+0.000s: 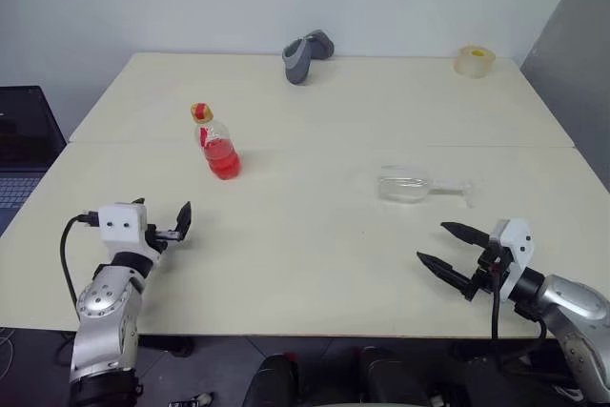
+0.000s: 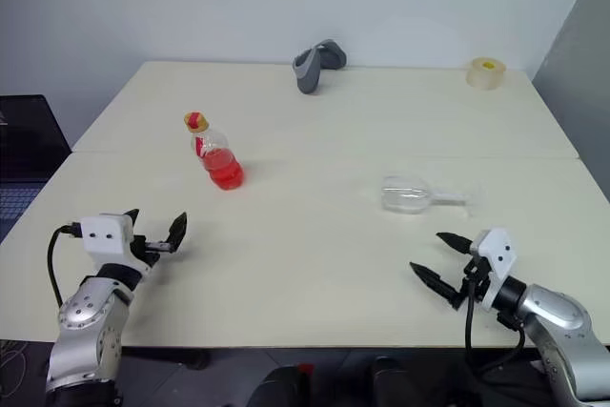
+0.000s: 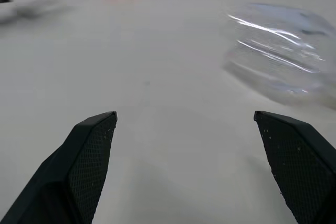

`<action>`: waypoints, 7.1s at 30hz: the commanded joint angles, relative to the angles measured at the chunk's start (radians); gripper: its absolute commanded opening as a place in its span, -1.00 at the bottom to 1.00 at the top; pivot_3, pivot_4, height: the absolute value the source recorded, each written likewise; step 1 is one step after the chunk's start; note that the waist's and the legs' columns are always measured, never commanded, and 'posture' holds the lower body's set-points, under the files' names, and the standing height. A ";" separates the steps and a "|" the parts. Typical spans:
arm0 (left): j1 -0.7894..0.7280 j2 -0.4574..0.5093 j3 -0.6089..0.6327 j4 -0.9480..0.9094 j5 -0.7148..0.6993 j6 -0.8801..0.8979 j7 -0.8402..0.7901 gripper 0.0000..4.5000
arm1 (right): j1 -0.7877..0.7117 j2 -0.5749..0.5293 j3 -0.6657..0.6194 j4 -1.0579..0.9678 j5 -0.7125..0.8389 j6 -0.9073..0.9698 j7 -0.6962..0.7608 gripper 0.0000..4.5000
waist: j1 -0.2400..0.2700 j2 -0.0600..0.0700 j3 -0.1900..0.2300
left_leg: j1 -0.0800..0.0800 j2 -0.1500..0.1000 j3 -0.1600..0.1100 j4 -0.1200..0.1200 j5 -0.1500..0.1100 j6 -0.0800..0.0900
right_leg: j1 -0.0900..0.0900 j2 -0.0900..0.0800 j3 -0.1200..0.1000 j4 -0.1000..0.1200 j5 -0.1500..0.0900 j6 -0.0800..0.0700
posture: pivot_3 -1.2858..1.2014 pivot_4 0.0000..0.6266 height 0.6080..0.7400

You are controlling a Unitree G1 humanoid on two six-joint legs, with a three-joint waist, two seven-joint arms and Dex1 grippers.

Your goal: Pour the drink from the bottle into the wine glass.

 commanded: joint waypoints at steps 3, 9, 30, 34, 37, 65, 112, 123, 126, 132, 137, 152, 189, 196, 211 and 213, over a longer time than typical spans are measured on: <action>-0.060 0.008 -0.025 -0.063 -0.017 0.052 -0.016 1.00 | -0.167 0.007 0.033 -0.121 0.065 0.096 -0.057 0.99 | -0.001 0.000 0.000 | 0.000 0.000 -0.001 0.000 0.000 0.000 | 0.001 0.001 -0.001 -0.002 0.000 0.000 | 0.03 -0.52 1.00; -0.135 0.001 -0.050 -0.007 -0.018 0.071 -0.036 1.00 | -0.310 0.077 0.100 -0.112 0.058 0.143 -0.119 0.99 | 0.002 -0.001 0.000 | -0.002 0.000 -0.004 -0.001 0.000 0.000 | 0.001 0.000 -0.003 -0.004 0.001 -0.002 | 0.03 -0.52 1.00; -0.565 -0.015 -0.128 0.640 0.072 -0.151 -0.117 1.00 | -0.396 0.103 0.179 -0.089 0.044 0.129 -0.091 0.99 | 0.002 -0.001 0.000 | -0.002 -0.002 -0.005 0.000 0.000 0.000 | 0.001 0.000 -0.005 -0.004 0.001 -0.002 | 0.03 -0.52 1.00; -0.631 -0.027 -0.133 0.750 0.089 -0.207 -0.107 1.00 | -0.398 0.107 0.179 -0.086 0.041 0.129 -0.088 0.99 | 0.002 -0.001 0.000 | -0.003 -0.002 -0.005 0.000 0.000 0.000 | 0.001 0.000 -0.005 -0.004 0.001 -0.002 | 0.03 -0.52 1.00; -0.672 -0.035 -0.137 0.818 0.100 -0.241 -0.103 1.00 | -0.403 0.109 0.181 -0.084 0.040 0.129 -0.086 0.99 | 0.002 -0.001 0.000 | -0.003 -0.002 -0.005 0.000 0.000 0.000 | 0.001 0.000 -0.005 -0.004 0.001 -0.002 | 0.03 -0.52 1.00; -0.458 -0.069 -0.408 0.203 0.004 0.039 -0.572 -0.13 | -0.304 0.011 0.075 -0.275 0.147 0.275 -0.146 1.00 | 0.002 -0.002 0.000 | -0.005 -0.002 -0.006 0.000 0.000 0.000 | 0.001 -0.001 -0.005 -0.006 0.001 -0.002 | 0.03 -0.52 1.00; -0.480 -0.073 -0.611 0.162 0.078 0.012 -0.845 -0.24 | -0.574 0.124 0.309 -0.165 -0.016 0.354 -0.261 -0.48 | 0.001 -0.001 0.000 | -0.005 -0.002 -0.007 -0.001 0.000 0.000 | 0.001 0.000 -0.005 -0.008 0.001 -0.002 | 0.03 -0.52 1.00; -0.488 -0.063 -0.652 0.114 0.055 0.024 -0.944 -0.46 | -0.749 -0.067 0.354 0.173 -0.014 0.191 0.251 -0.48 | 0.000 0.000 0.001 | -0.004 -0.002 -0.007 -0.001 0.000 0.000 | 0.002 0.001 -0.005 -0.009 0.001 -0.002 | 0.03 -0.52 1.00; -0.483 -0.067 -0.653 0.127 0.069 0.003 -0.934 -0.50 | -0.731 -0.057 0.330 0.121 0.026 0.230 0.247 -0.48 | 0.001 0.000 0.001 | -0.004 -0.001 -0.007 -0.001 0.000 0.000 | 0.002 0.001 -0.006 -0.009 0.001 -0.002 | 0.03 -0.52 1.00; -0.483 -0.110 -0.643 0.144 0.083 -0.022 -0.863 -0.52 | -0.635 -0.020 0.226 -0.034 0.036 0.291 0.057 -0.16 | 0.004 0.000 0.001 | -0.005 -0.002 -0.007 0.000 0.000 0.000 | 0.002 0.000 -0.005 -0.009 0.001 -0.002 | 0.03 -0.52 1.00; -0.481 -0.144 -0.636 0.154 0.091 -0.053 -0.813 -0.55 | -0.446 0.105 0.066 -0.329 0.050 0.393 -0.300 0.60 | 0.011 0.000 0.001 | -0.008 -0.002 -0.008 0.000 0.000 0.000 | 0.000 0.000 -0.006 -0.009 0.002 -0.001 | 0.03 -0.52 1.00; -0.558 -0.213 -0.644 0.276 0.103 -0.094 -0.814 -0.56 | -0.254 0.352 0.286 -0.535 -0.161 0.455 -0.719 0.61 | 0.000 0.000 0.001 | -0.006 -0.002 -0.007 -0.001 0.000 0.000 | 0.000 0.002 -0.005 -0.009 0.000 0.001 | 0.03 -0.52 1.00; -0.527 -0.222 -0.644 0.231 0.116 -0.117 -0.792 -0.60 | -0.492 0.053 0.123 -0.099 0.089 0.347 -0.162 0.46 | 0.000 0.000 0.001 | -0.005 -0.002 -0.007 -0.001 0.000 0.001 | 0.002 0.002 -0.004 -0.009 0.001 -0.001 | 0.03 -0.52 1.00; -0.562 -0.242 -0.624 0.284 0.116 -0.140 -0.750 -0.60 | -0.327 0.164 0.159 -0.356 -0.067 0.321 -0.451 0.94 | 0.002 0.001 0.001 | -0.007 -0.002 -0.007 -0.001 0.000 0.000 | 0.000 0.002 -0.005 -0.009 0.001 -0.001 | 0.03 -0.52 1.00; -0.568 -0.254 -0.629 0.313 0.118 -0.155 -0.770 -0.61 | -0.292 0.266 0.141 -0.342 -0.176 0.277 -0.579 0.94 | -0.001 0.001 0.001 | -0.006 -0.002 -0.006 -0.001 0.000 0.000 | 0.001 0.002 -0.004 -0.009 0.001 0.000 | 0.03 -0.52 1.00; -0.566 -0.254 -0.629 0.312 0.119 -0.155 -0.769 -0.61 | -0.276 0.264 0.113 -0.345 -0.162 0.272 -0.575 0.94 | -0.001 0.001 0.001 | -0.006 -0.002 -0.006 -0.001 0.000 0.000 | 0.001 0.002 -0.004 -0.009 0.001 0.000 | 0.03 -0.52 1.00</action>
